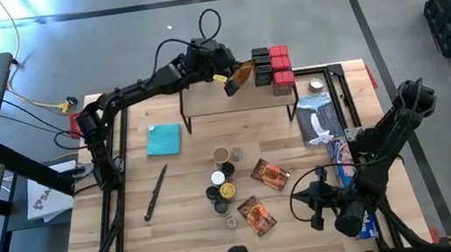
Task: Shelf spices
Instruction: Put the orange seasoning pack on the shelf
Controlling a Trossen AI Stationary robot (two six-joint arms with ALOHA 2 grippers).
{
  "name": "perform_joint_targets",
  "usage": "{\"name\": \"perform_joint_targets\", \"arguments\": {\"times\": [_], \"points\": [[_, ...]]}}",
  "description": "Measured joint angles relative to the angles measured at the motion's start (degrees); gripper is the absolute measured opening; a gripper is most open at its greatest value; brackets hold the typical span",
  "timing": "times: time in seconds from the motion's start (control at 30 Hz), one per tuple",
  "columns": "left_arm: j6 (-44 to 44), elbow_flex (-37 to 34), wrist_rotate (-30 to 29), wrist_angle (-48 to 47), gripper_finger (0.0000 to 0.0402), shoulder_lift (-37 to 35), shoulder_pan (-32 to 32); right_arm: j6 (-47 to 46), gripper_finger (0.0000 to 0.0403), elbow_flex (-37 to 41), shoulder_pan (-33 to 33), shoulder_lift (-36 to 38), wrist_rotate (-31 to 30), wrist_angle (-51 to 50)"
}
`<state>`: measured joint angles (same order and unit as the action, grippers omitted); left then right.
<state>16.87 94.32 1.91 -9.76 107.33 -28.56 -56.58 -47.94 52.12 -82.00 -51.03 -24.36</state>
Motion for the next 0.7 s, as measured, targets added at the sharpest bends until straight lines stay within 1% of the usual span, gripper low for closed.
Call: {"name": "perform_joint_targets", "arguments": {"times": [0.37,0.6,0.7], "points": [[3.0,0.0,-0.7,-0.2,0.0002,-0.1,0.0,0.0,0.0001,0.0,0.0,0.0,0.0,-0.2],[3.4,0.0,-0.7,-1.8,0.0003,-0.1,0.0,0.0,0.0001,0.0,0.0,0.0,0.0,-0.2],[3.4,0.0,-0.7,-2.8,0.0009,-0.1,0.0,0.0,0.0001,0.0,0.0,0.0,0.0,-0.2]]}}
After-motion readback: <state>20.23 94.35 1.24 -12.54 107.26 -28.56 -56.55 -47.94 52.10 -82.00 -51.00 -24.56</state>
